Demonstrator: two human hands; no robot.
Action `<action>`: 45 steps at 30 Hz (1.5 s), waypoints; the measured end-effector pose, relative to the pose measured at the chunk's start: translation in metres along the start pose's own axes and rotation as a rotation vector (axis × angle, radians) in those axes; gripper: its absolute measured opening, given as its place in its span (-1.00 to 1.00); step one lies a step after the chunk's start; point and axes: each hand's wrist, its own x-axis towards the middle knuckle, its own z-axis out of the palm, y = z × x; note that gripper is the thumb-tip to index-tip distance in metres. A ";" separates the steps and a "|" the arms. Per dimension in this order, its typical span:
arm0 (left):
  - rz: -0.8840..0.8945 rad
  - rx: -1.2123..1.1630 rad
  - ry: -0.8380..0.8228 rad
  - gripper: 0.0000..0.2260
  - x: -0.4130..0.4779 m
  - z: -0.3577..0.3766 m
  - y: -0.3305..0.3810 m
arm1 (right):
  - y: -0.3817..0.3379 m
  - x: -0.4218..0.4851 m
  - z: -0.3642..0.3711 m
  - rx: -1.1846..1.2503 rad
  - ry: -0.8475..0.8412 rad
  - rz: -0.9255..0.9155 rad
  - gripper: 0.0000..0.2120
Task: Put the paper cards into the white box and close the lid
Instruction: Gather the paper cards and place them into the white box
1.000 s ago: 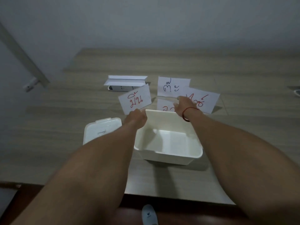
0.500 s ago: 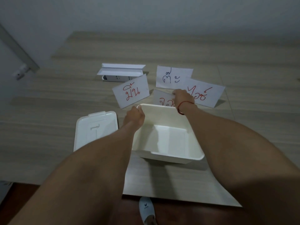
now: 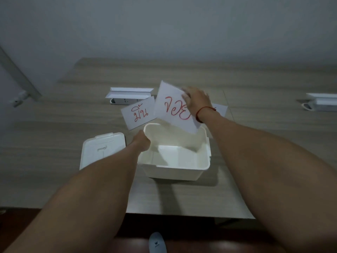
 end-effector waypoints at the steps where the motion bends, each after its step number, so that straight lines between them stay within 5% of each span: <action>1: -0.005 -0.040 0.005 -0.63 0.001 0.001 -0.002 | 0.000 -0.008 0.004 0.032 -0.056 0.007 -0.69; 6: -0.030 -0.161 0.008 -0.60 0.015 0.010 -0.020 | 0.008 -0.051 0.041 0.223 -0.411 0.155 -0.72; 11: -0.026 -0.203 0.015 -0.61 0.011 0.011 -0.022 | 0.008 -0.080 0.065 0.037 -0.845 0.128 -0.75; 15: -0.011 -0.210 0.008 -0.61 0.004 0.007 -0.018 | 0.002 -0.079 0.062 0.167 -1.017 0.243 -0.68; 17: -0.010 -0.204 0.034 -0.61 0.000 0.005 -0.014 | 0.000 -0.071 0.059 0.215 -0.971 0.271 -0.67; 21: -0.010 -0.139 0.141 -0.65 0.000 0.005 -0.008 | 0.012 -0.044 0.058 0.099 -0.574 0.288 -0.62; 26: -0.032 -0.094 0.238 -0.63 0.015 0.013 0.003 | 0.038 -0.022 0.053 0.082 -0.281 0.424 -0.70; 40: 0.056 0.019 0.375 -0.64 0.100 0.019 0.047 | 0.102 0.075 0.090 -0.157 -0.124 0.492 -0.68; 45: 0.076 0.012 0.395 -0.64 0.112 0.019 0.052 | 0.125 0.106 0.095 -0.175 -0.256 0.610 -0.59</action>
